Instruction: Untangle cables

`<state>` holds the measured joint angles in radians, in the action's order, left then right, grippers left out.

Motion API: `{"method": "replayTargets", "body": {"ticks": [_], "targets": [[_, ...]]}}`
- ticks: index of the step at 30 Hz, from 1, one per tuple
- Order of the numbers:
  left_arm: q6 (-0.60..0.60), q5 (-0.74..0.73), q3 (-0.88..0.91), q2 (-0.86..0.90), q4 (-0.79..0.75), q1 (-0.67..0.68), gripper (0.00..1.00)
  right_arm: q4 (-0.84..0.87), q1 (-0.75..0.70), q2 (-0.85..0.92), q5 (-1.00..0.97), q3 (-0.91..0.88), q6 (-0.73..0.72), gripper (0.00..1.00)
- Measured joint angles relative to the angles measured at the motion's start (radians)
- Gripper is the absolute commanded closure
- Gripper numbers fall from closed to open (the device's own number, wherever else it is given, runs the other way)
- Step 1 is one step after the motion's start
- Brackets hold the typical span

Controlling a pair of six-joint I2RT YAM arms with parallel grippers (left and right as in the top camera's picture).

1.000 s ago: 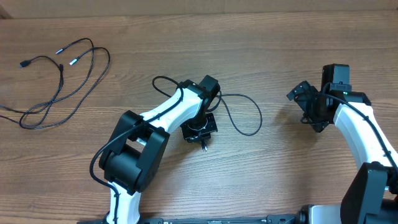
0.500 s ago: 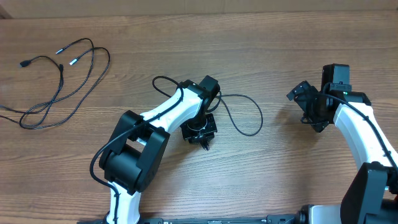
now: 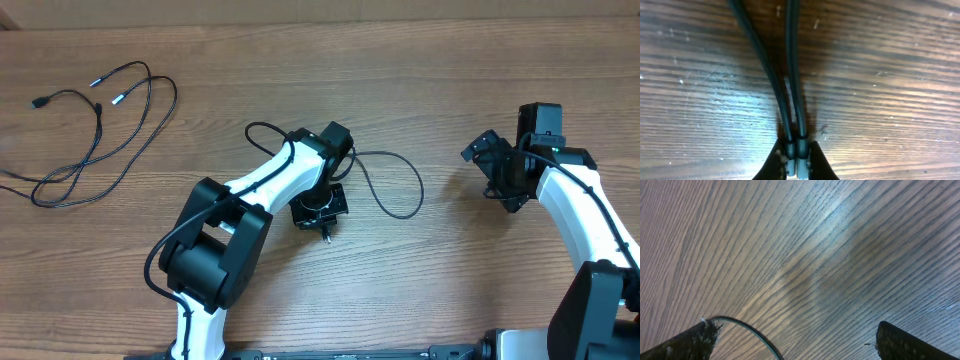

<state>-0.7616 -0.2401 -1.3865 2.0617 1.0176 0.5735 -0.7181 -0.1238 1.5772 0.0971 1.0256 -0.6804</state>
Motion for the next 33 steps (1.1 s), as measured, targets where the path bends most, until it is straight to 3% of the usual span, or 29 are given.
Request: {"method": "replayTargets", "body": {"ticks": [11, 15, 25, 33], "targets": [[0.037, 0.0, -0.005, 0.0, 0.035, -0.033, 0.96, 0.0, 0.0, 0.0, 0.0, 0.0, 0.0, 0.0], [0.054, 0.035, -0.08, 0.002, 0.105, -0.035, 0.96, 0.0, 0.0, 0.0, 0.0, 0.0, 0.0, 0.0], [0.066, 0.259, -0.536, 0.002, 0.425, -0.09, 0.96, 0.0, 0.0, 0.0, 0.0, 0.0, 0.0, 0.0], [0.066, 0.417, -0.925, 0.002, 0.618, -0.346, 0.96, 0.0, 0.0, 0.0, 0.0, 0.0, 0.0, 0.0]]}}
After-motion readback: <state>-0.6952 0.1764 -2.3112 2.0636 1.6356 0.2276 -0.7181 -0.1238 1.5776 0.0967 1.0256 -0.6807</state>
